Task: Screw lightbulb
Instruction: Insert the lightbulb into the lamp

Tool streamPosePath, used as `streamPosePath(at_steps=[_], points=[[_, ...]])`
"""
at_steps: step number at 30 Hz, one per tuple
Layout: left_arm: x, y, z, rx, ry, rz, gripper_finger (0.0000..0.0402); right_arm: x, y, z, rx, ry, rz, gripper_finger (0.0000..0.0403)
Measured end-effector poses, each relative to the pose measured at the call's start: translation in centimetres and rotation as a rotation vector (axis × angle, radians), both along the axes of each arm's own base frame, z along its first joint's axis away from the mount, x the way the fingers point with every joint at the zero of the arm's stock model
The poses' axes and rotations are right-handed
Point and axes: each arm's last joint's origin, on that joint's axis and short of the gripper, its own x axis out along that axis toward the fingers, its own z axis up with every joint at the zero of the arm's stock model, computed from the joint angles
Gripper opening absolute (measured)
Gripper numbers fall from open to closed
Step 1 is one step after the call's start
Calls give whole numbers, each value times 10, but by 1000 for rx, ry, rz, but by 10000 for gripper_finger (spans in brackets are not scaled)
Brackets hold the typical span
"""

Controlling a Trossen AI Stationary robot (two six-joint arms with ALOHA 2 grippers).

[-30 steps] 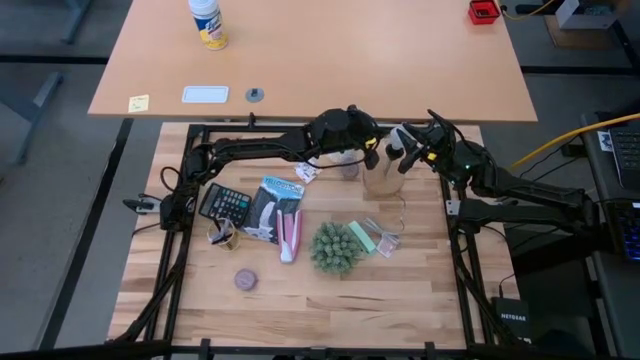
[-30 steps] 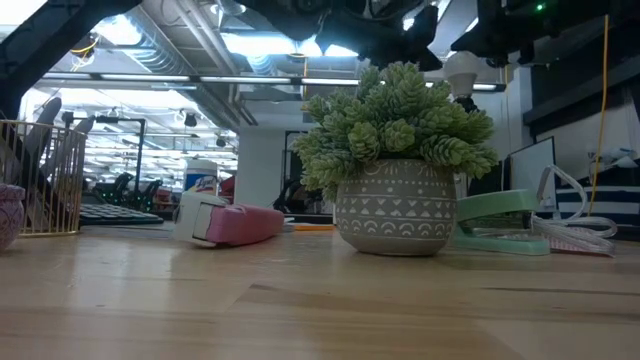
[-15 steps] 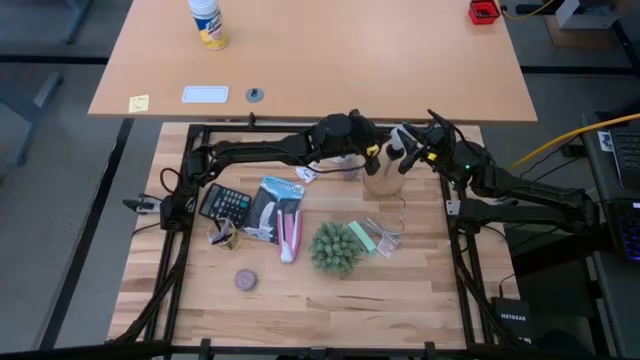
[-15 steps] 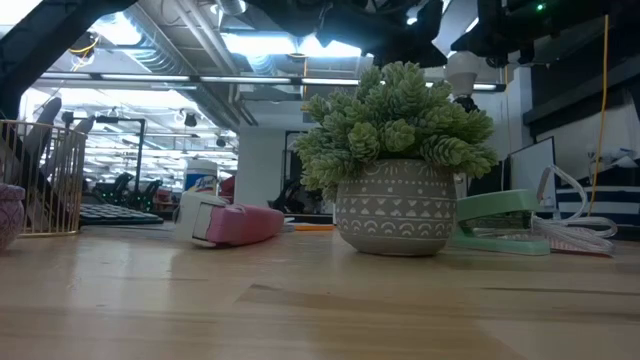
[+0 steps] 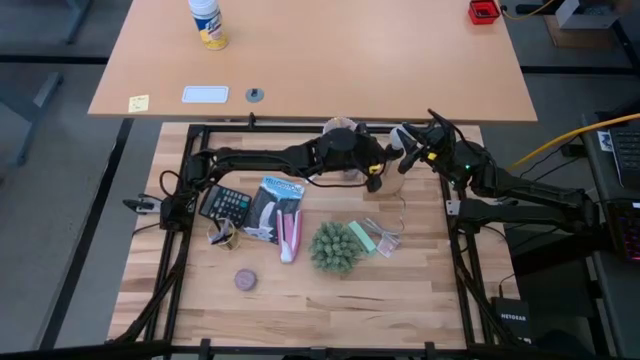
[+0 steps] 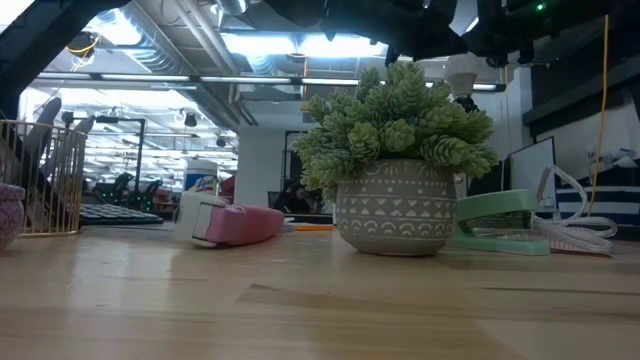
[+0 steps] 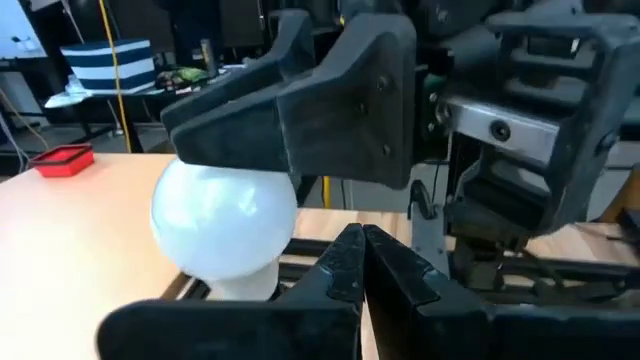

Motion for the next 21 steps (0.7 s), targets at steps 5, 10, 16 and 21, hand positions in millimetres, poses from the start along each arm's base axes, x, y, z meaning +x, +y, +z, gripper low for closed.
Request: streamPosePath(at_steps=[5, 10, 16, 21], points=[[-1, 13, -1, -21, -25, 32, 1, 0, 0, 0, 5, -6, 0, 113], [-1, 22, -6, -47, -17, 51, 1, 0, 0, 0, 29, -28, 8, 113], [-2, 26, -7, -46, -15, 81, 1, 0, 0, 0, 41, -41, 24, 113], [-2, 28, -7, -44, -15, 97, 1, 1, 1, 0, 71, -71, 29, 113]])
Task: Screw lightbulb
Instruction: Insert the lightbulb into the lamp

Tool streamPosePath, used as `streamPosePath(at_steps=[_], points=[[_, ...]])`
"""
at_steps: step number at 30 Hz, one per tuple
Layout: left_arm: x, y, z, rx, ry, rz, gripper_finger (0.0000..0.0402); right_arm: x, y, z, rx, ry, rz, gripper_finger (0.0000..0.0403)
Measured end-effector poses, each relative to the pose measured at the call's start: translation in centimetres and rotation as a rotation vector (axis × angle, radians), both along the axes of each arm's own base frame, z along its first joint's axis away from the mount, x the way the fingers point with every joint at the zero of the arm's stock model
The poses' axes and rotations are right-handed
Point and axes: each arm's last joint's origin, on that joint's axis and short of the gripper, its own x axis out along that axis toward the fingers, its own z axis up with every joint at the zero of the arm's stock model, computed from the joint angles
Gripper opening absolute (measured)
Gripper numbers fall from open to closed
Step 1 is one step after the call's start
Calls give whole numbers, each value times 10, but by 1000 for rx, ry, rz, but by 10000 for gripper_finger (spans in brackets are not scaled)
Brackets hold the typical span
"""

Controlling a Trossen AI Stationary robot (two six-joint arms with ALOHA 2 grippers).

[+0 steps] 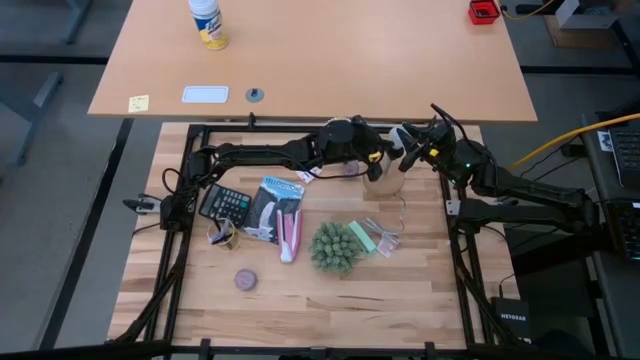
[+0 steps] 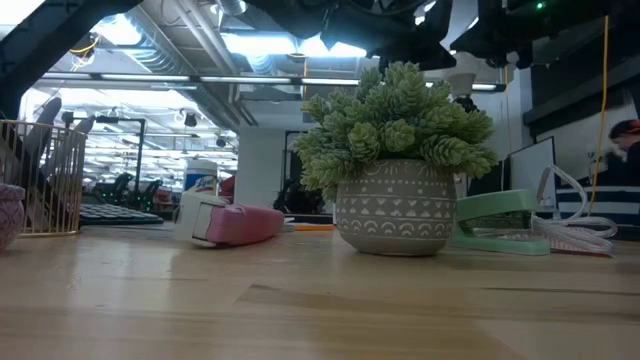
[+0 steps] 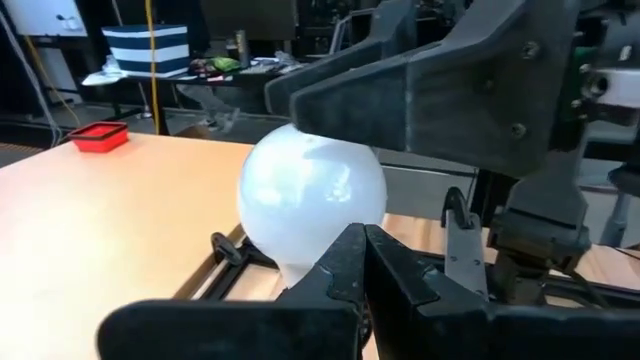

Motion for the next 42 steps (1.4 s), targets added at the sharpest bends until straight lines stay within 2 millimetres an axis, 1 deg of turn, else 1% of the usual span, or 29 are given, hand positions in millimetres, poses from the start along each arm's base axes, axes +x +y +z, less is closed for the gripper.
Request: streamPosePath(at_steps=[10, 22, 29, 35, 42], points=[[-2, 5, 0, 25, 11, 125, 1, 0, 1, 0, 5, -2, 21, 113], [-2, 5, 0, 42, 18, 135, 1, 1, 1, 1, 6, -23, 48, 113], [-2, 5, -1, 38, 22, 135, 1, -8, 5, 7, -15, -69, 55, 113], [-2, 4, -1, 38, 21, 130, 1, -19, 7, 14, -36, -118, 21, 113], [-2, 4, -3, 32, 32, 128, 1, -23, 7, 12, -27, -88, -40, 113]])
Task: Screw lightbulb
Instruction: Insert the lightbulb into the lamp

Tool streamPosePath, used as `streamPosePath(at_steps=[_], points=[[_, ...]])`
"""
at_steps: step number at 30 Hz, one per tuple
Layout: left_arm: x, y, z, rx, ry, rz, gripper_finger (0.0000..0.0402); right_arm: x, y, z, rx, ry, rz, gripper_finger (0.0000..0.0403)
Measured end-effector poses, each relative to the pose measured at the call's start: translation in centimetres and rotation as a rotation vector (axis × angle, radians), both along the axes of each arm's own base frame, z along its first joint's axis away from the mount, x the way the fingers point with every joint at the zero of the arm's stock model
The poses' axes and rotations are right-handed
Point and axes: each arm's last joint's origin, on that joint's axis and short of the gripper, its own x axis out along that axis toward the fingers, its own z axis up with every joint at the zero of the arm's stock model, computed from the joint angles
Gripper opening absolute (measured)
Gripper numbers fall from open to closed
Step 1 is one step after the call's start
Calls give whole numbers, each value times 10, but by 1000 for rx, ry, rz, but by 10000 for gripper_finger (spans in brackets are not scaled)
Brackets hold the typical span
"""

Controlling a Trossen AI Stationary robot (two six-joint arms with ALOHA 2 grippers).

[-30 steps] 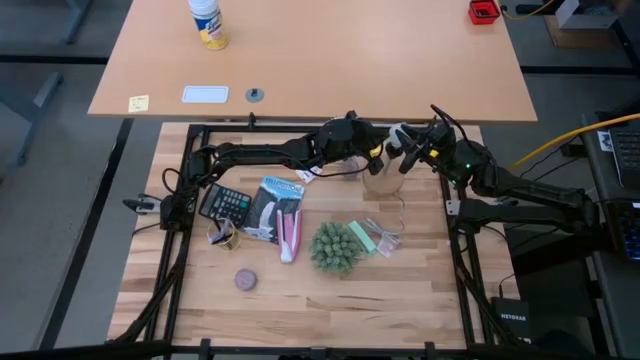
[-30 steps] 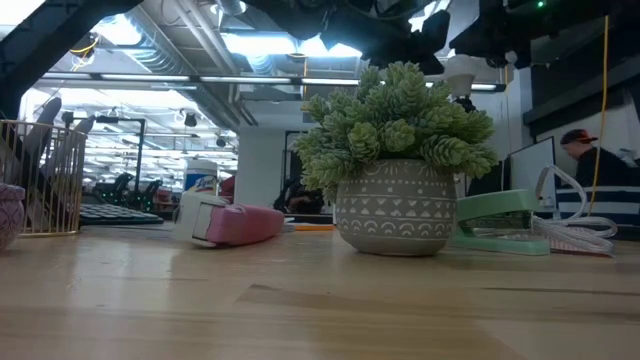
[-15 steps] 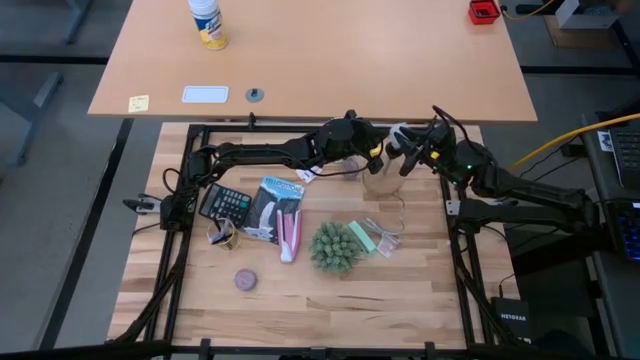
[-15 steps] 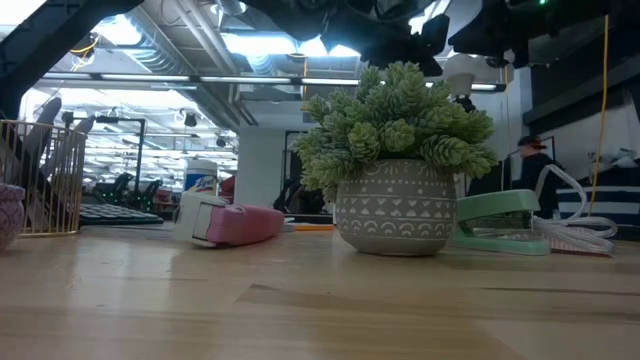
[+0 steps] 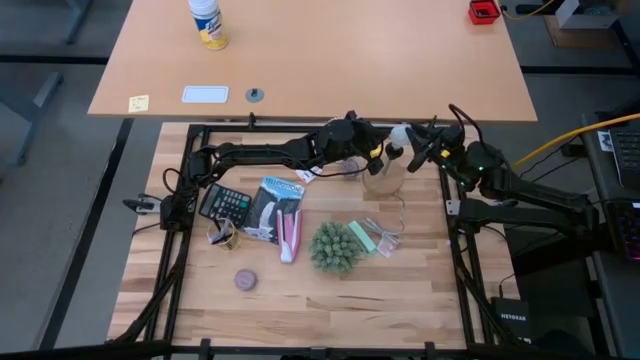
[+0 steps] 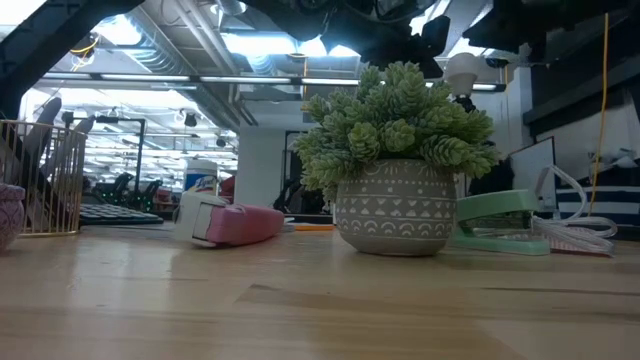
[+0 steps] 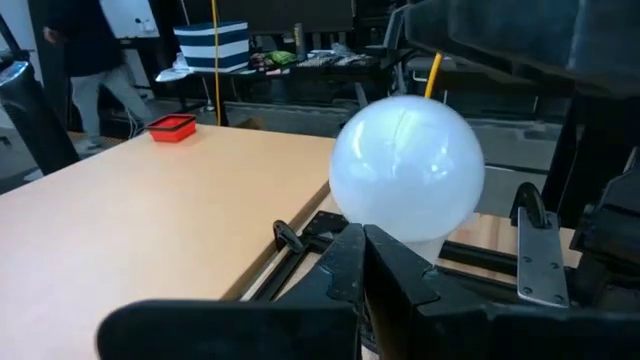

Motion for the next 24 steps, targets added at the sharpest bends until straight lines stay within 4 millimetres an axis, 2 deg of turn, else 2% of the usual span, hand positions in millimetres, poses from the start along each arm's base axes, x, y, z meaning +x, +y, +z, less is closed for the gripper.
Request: streamPosePath(at_steps=[13, 24], points=[[-2, -3, -9, -21, 104, 9, 1, -5, -1, 1, -34, 42, -107, 113], [5, -34, -7, 40, 110, -62, 1, -17, 0, -4, -42, 137, -205, 113]])
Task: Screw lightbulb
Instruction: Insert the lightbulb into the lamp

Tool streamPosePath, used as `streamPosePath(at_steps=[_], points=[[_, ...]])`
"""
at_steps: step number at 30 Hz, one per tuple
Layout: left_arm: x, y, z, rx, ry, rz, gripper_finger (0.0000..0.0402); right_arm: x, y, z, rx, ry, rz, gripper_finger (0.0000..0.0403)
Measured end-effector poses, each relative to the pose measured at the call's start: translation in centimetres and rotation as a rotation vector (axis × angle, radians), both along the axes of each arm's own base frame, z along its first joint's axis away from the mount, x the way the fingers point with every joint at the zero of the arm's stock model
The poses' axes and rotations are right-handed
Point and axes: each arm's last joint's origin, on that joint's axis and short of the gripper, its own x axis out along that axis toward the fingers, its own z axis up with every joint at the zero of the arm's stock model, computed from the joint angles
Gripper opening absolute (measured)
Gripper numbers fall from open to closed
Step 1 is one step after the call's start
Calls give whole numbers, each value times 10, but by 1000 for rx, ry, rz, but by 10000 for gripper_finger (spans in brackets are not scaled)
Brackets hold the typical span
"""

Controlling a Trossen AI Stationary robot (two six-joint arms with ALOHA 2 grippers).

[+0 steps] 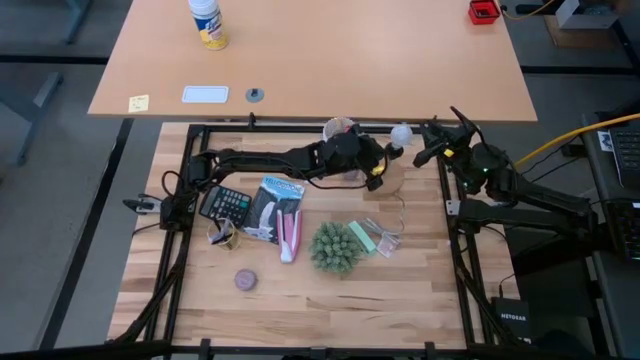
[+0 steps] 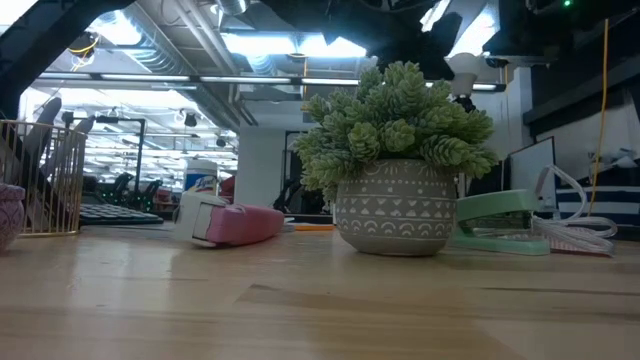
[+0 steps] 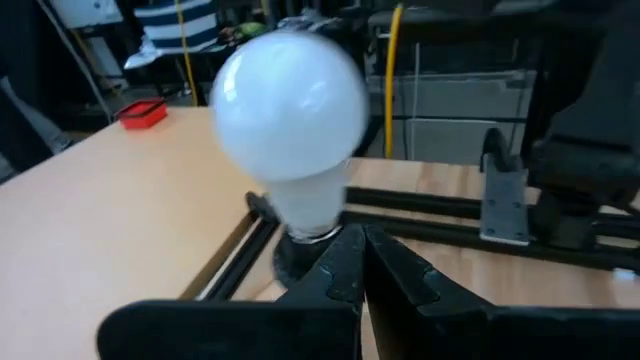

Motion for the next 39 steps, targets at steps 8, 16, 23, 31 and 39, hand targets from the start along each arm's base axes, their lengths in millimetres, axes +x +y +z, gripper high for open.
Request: streamPosePath(at_steps=[8, 16, 23, 31, 39], points=[[1, -20, 5, 0, -10, -38, 1, -2, 1, -8, 12, 103, 2, 113], [-30, -30, 61, -102, -71, -250, 1, -23, 9, -4, 1, 55, 56, 113], [-44, -1, 44, -159, -28, -300, 1, -40, 16, -12, 62, 64, 123, 113], [-61, 34, -15, -169, -365, -429, 1, -41, 18, -21, 124, 97, 202, 113], [-71, 39, -25, -259, -499, -324, 1, -32, 14, -25, 52, 71, 160, 113]])
